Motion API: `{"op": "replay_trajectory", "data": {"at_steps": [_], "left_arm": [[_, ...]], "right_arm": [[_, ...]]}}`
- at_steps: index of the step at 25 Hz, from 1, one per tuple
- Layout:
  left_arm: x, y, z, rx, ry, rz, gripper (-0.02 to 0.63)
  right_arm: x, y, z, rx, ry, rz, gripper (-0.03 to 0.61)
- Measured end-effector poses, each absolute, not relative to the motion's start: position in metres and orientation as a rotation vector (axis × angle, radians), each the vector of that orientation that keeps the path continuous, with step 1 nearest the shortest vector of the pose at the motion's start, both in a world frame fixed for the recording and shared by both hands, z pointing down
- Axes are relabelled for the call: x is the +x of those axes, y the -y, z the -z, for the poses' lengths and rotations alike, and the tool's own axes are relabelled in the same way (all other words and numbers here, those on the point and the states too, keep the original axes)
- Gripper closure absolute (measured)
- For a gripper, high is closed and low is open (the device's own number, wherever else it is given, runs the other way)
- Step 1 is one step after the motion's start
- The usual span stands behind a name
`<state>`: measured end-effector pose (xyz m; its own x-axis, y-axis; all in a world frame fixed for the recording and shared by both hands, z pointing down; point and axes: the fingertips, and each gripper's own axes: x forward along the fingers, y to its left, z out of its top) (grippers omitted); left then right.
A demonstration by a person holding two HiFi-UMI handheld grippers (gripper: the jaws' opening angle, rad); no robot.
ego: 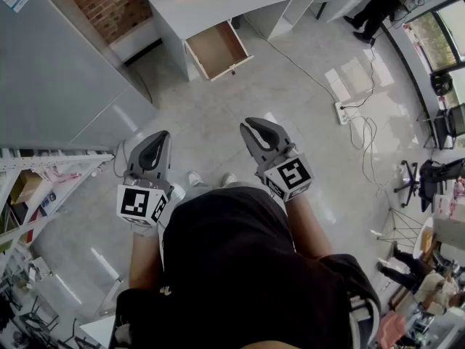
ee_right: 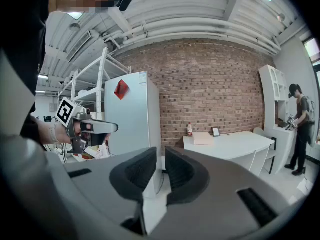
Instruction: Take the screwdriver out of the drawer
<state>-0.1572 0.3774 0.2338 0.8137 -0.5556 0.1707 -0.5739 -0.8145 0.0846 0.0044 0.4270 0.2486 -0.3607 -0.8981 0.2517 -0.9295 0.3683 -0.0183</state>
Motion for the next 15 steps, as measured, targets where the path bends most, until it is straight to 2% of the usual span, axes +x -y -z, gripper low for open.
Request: {"op": "replay_trajectory", "data": {"at_steps": [15], "left_arm": [[-0.24, -0.328, -0.254, 2.844, 0.891, -0.201, 0.609]], "right_arm": [[-0.076, -0.371, -0.26, 1.639, 2.411, -0.265, 0.526]]}}
